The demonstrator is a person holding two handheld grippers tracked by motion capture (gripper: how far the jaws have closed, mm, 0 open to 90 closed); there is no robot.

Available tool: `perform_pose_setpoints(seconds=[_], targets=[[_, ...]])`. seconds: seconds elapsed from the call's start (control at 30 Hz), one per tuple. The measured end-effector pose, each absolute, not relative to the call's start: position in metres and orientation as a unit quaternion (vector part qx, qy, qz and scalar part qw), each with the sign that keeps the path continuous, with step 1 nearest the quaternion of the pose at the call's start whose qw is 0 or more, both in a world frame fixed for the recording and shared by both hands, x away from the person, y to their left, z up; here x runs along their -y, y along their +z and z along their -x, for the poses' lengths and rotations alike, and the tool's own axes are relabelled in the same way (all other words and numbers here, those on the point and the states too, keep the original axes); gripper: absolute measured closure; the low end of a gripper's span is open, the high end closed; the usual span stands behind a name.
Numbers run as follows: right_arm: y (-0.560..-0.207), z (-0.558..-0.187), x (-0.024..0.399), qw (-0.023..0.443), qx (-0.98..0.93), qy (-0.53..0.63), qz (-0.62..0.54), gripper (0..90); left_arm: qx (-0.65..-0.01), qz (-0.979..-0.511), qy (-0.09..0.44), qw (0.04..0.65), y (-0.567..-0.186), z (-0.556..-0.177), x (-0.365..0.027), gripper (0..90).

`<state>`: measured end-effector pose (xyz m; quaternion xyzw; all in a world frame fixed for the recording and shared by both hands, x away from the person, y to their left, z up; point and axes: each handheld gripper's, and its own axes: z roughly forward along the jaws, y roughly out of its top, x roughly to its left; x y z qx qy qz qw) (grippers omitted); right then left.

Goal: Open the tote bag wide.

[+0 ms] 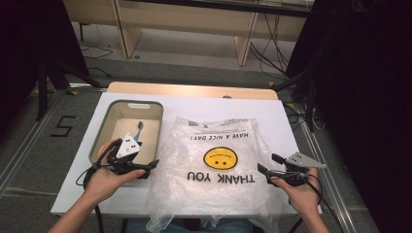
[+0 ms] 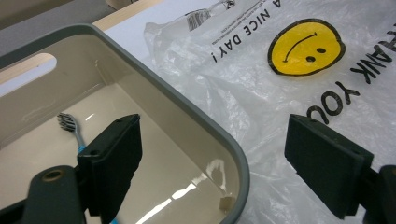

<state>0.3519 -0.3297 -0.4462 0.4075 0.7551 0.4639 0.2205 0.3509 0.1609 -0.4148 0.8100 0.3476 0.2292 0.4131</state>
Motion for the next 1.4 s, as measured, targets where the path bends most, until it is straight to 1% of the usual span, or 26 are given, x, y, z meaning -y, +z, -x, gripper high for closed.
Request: perform_pose_setpoints(seconds=[0.13,0.33,0.67,0.83,0.9,1.07,1.23,1.33,1.37,1.4], targets=[[-0.446,-0.353,0.331,0.231,-0.748,0.462,-0.418,29.0,-0.336,-0.814,0.228,0.415,-0.413,-0.348,-0.156,19.2],[-0.447,-0.354,0.333,0.232,-0.744,0.453,-0.433,29.9,-0.324,-0.821,0.223,0.414,-0.411,-0.337,-0.143,21.2],[-0.45,-0.358,0.333,0.227,-0.748,0.435,-0.446,31.3,-0.287,-0.846,0.186,0.409,-0.419,-0.319,-0.109,27.9],[-0.453,-0.361,0.336,0.224,-0.748,0.422,-0.46,32.7,-0.273,-0.859,0.172,0.397,-0.424,-0.315,-0.101,29.8],[-0.454,-0.364,0.339,0.22,-0.75,0.413,-0.467,32.8,-0.268,-0.869,0.163,0.383,-0.43,-0.314,-0.095,31.6],[-0.457,-0.378,0.344,0.22,-0.752,0.393,-0.481,33.7,-0.258,-0.885,0.144,0.36,-0.441,-0.31,-0.086,33.3],[-0.463,-0.394,0.34,0.207,-0.762,0.373,-0.487,35.0,-0.245,-0.903,0.126,0.33,-0.451,-0.309,-0.079,34.5],[-0.466,-0.401,0.337,0.194,-0.771,0.364,-0.485,39.2,-0.235,-0.915,0.114,0.307,-0.459,-0.308,-0.074,34.9],[-0.467,-0.403,0.336,0.19,-0.774,0.361,-0.484,42.8,-0.234,-0.919,0.109,0.299,-0.462,-0.307,-0.073,34.9],[-0.467,-0.404,0.336,0.187,-0.777,0.357,-0.484,50.0,-0.232,-0.922,0.106,0.29,-0.464,-0.307,-0.072,34.9]])
